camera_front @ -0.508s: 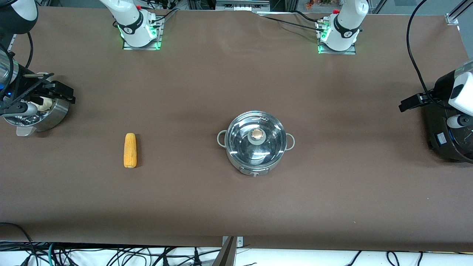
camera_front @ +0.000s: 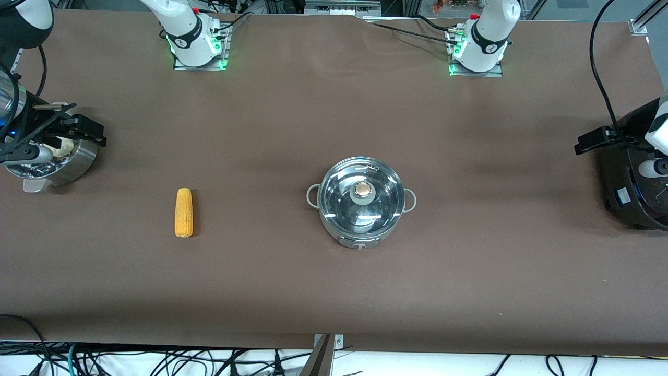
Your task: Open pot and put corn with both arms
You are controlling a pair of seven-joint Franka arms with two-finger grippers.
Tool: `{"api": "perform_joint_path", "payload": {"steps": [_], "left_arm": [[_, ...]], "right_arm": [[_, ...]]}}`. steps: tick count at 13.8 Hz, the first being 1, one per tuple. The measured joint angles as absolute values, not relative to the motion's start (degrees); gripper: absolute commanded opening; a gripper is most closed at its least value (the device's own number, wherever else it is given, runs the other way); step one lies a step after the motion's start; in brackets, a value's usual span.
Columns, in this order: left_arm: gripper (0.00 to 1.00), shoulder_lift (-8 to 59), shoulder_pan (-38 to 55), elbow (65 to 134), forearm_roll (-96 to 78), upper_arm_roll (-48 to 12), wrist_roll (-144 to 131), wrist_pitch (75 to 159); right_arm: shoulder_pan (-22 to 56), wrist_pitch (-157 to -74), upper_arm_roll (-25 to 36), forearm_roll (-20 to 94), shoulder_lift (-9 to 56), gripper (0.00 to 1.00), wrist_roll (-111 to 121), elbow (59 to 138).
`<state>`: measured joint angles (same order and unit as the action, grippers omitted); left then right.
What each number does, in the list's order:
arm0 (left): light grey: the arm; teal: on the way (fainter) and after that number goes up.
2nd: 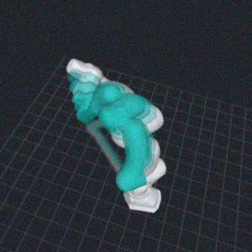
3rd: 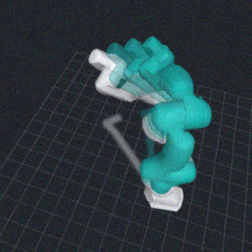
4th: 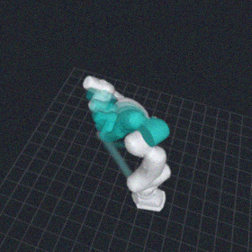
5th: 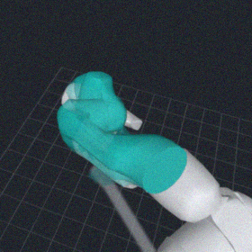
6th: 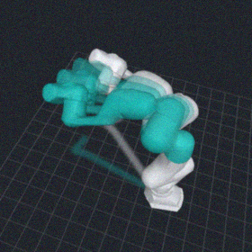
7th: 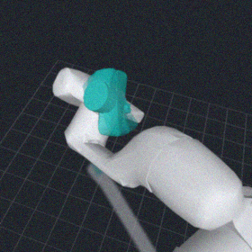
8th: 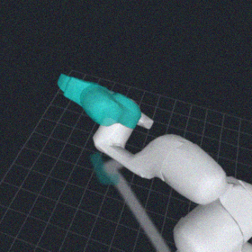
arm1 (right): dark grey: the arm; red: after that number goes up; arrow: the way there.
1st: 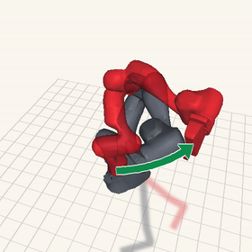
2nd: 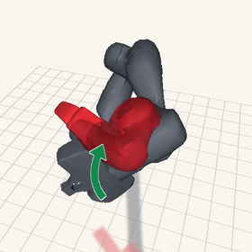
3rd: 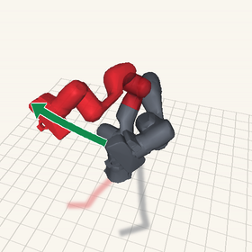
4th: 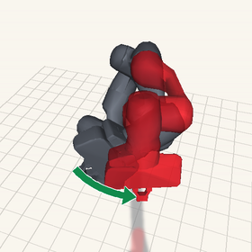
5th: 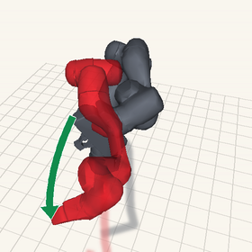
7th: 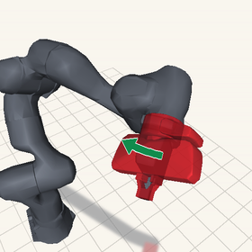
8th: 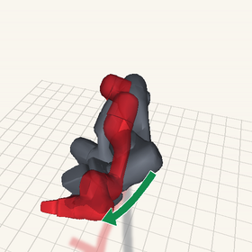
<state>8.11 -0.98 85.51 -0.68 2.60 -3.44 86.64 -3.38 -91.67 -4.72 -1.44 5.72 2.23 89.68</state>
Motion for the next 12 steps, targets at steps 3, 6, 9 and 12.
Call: {"api": "perform_joint_path", "payload": {"steps": [3,6,9,12], "left_arm": [[1.0,8.1,-1.2,84.5,-0.7,2.9,-3.4,86.6],[1.0,8.0,-2.4,84.0,-0.7,3.2,-3.0,86.6],[1.0,8.0,-2.4,84.0,-0.7,2.8,-3.0,86.6],[1.0,8.0,-2.4,84.0,-0.7,2.9,-3.0,86.6]], "right_arm": [[-3.4,-91.7,-4.7,-1.4,5.7,1.0,2.2,89.7],[-3.4,-91.7,-4.7,-1.4,5.7,1.0,2.2,89.7],[-3.4,-91.7,-4.7,-1.4,5.7,1.0,2.2,89.7],[-3.4,-91.7,-4.7,-1.4,5.7,1.0,2.2,89.7]]}}
